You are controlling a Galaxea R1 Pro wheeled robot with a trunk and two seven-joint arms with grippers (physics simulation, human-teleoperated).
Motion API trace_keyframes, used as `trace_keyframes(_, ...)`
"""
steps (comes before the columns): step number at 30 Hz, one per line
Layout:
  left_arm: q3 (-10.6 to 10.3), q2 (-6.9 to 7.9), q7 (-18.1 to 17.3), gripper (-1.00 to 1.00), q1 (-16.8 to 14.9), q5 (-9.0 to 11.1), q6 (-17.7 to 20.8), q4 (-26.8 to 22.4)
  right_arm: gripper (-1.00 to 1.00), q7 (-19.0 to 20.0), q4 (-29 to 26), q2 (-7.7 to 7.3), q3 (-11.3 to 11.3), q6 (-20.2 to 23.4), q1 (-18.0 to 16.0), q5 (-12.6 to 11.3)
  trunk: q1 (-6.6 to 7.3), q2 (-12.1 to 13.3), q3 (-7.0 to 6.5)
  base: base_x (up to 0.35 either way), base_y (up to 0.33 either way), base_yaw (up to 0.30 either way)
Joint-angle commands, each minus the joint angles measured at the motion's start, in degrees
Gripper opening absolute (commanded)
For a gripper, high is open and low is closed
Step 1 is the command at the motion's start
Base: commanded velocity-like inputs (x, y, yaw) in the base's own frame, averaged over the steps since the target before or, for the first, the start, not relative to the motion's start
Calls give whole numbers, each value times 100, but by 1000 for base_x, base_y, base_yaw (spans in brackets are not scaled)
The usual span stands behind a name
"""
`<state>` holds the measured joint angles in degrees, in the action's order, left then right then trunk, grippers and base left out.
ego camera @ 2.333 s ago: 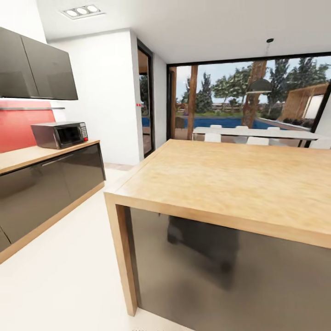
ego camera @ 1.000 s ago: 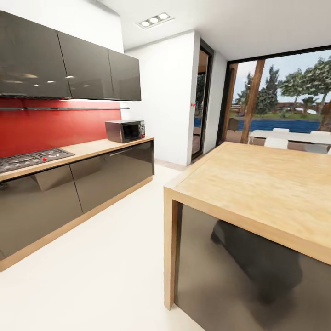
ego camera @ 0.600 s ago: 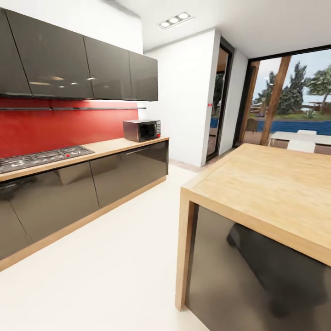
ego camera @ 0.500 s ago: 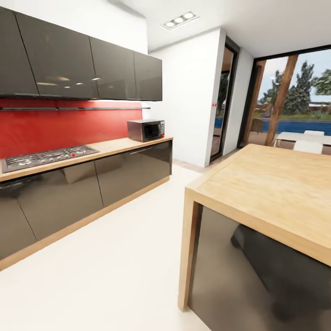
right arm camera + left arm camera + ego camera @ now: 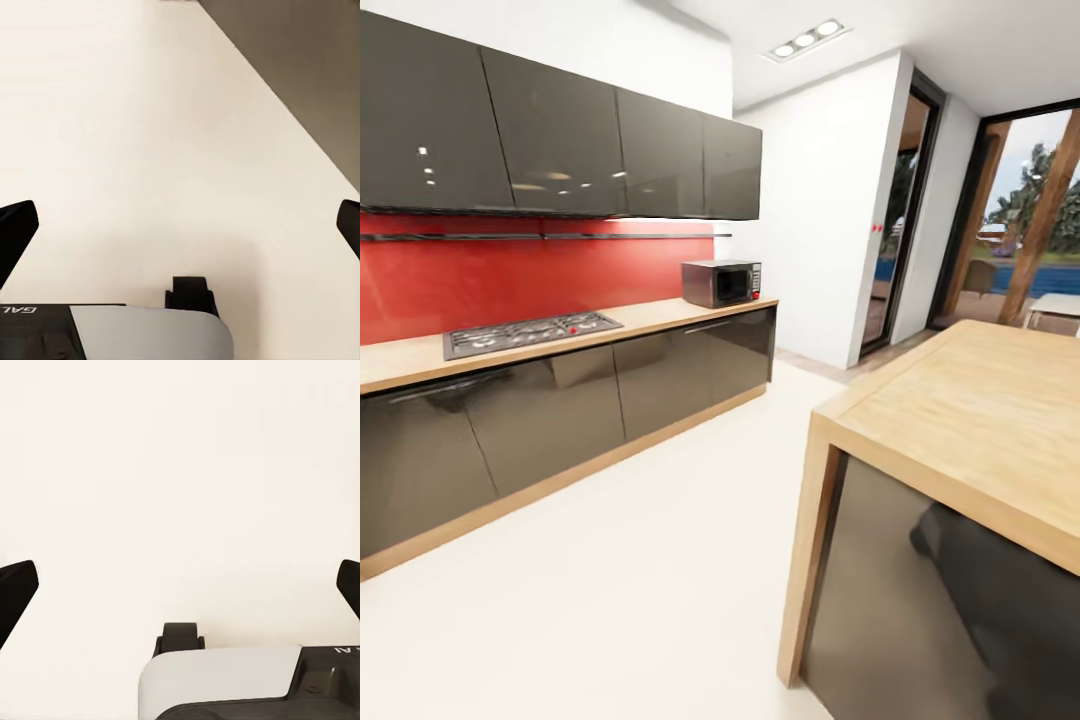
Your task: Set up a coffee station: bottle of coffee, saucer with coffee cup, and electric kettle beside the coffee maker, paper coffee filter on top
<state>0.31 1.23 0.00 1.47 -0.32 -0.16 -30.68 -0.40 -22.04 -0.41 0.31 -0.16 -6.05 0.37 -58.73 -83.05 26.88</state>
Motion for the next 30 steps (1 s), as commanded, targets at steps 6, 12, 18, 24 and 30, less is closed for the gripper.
trace_keyframes(6,1,0,0,100,2,-3,-2,-4,100,-4,-2,-1,4,-2,-2,6,0,-3,5,0,0,276)
trace_keyframes(12,3,0,0,100,2,-3,-2,-4,100,-4,-2,2,4,-2,-2,4,0,-3,5,0,0,276)
trace_keyframes(18,2,0,0,100,2,-3,-2,-4,100,-4,-2,1,4,-2,-2,5,0,-3,5,0,0,276)
trace_keyframes(24,2,0,0,100,2,-3,-2,-5,100,-4,-2,-1,4,-2,-2,6,0,-3,5,0,0,276)
trace_keyframes(30,4,0,0,100,2,-3,-2,-3,100,-4,-2,0,4,-2,-2,6,0,-3,5,0,0,276)
